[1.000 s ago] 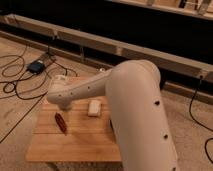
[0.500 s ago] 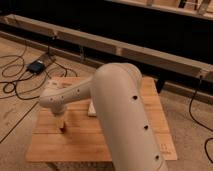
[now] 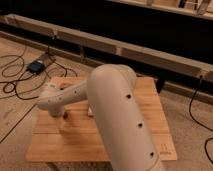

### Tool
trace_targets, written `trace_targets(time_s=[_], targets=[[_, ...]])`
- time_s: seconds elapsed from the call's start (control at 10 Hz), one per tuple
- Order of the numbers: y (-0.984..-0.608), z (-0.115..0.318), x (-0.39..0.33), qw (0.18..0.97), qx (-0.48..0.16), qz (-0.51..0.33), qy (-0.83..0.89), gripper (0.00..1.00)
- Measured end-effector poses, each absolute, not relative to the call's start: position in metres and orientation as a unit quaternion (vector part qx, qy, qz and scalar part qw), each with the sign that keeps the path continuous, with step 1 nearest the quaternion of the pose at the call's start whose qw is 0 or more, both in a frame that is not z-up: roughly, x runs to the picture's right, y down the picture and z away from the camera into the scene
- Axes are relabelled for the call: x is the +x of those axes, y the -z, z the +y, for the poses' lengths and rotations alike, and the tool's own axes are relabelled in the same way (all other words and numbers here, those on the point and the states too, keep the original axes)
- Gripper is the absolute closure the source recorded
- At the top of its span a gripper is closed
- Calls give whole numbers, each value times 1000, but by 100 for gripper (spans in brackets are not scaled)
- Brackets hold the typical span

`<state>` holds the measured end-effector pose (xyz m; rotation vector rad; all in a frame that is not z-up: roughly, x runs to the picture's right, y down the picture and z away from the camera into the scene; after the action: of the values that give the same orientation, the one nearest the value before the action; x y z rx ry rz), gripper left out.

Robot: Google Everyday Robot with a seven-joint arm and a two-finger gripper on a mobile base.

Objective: Place the pepper on the white sponge

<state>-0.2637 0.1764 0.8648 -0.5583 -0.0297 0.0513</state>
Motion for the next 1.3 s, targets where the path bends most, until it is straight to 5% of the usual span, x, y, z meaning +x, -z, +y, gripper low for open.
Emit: trace_targets(time_s=[0.6,1.3], targets=[[-860,152,-255,970,-243,-5,-16,94],[-827,110,-161,975,-206,22,-79,100]])
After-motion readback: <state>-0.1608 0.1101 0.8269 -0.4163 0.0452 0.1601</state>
